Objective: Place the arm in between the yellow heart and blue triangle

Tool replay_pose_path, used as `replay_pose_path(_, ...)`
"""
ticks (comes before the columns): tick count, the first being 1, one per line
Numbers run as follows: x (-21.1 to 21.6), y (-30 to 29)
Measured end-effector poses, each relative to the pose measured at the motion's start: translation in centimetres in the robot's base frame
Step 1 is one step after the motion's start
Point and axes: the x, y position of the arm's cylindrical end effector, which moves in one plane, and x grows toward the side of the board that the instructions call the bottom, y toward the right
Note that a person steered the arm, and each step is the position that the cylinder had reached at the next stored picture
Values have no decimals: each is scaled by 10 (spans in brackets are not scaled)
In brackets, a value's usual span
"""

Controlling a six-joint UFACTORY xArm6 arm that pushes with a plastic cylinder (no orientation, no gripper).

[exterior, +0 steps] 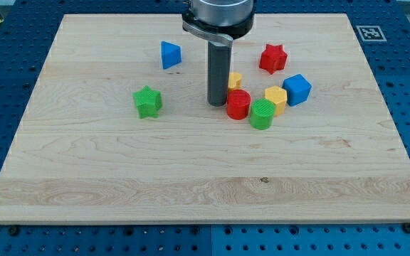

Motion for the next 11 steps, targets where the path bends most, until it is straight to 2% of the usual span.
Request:
replay_pose_path(2,-12,-48)
replay_pose_path(5,-67,-54)
replay_pose_path(6,-83,-52)
replay_pose_path(11,-85,21)
